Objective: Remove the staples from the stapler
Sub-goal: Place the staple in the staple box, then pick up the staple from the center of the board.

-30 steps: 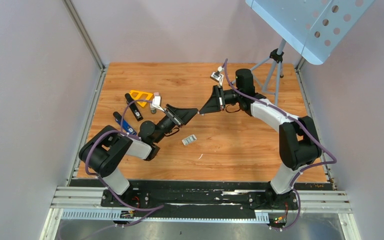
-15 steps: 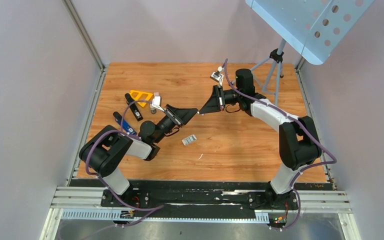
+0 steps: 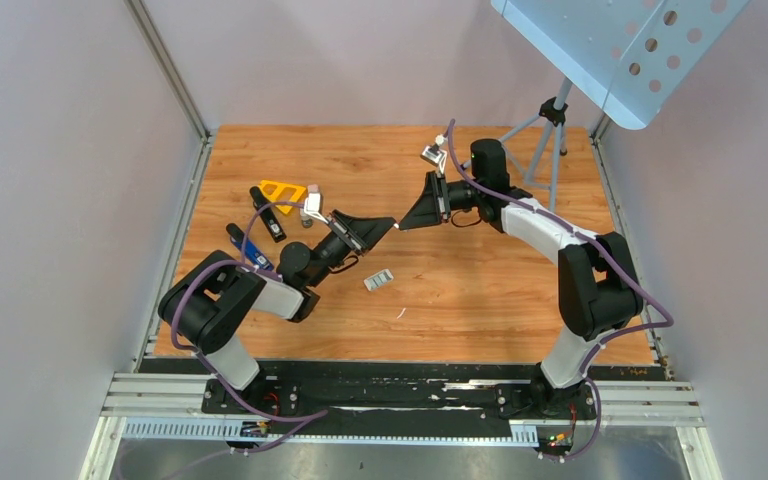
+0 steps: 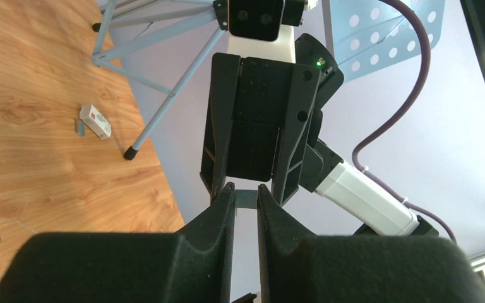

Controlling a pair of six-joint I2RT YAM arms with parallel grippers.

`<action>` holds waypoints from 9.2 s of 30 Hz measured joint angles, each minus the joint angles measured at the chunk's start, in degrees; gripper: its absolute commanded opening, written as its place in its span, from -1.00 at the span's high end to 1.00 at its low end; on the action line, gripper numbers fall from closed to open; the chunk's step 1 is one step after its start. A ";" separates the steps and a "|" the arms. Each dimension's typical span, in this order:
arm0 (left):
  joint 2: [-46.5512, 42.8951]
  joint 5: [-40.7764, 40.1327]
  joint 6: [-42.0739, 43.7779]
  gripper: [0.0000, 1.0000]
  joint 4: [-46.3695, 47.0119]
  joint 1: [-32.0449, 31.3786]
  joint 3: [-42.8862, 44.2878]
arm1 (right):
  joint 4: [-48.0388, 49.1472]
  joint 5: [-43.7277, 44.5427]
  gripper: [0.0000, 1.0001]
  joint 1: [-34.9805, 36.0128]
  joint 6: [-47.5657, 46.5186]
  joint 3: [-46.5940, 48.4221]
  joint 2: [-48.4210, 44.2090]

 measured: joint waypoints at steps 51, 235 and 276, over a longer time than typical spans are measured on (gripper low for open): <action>-5.99 -13.97 23.04 0.84 -94.92 -5.46 22.21 | -31.85 34.14 0.80 7.58 -39.78 3.91 14.99; -38.60 -19.56 33.75 -1.00 -64.50 4.31 -3.85 | -49.55 58.99 0.28 7.26 -29.24 38.60 29.57; -42.91 -21.66 30.93 -1.00 -64.85 4.31 -7.54 | -49.31 64.04 0.63 7.72 -28.20 39.80 32.70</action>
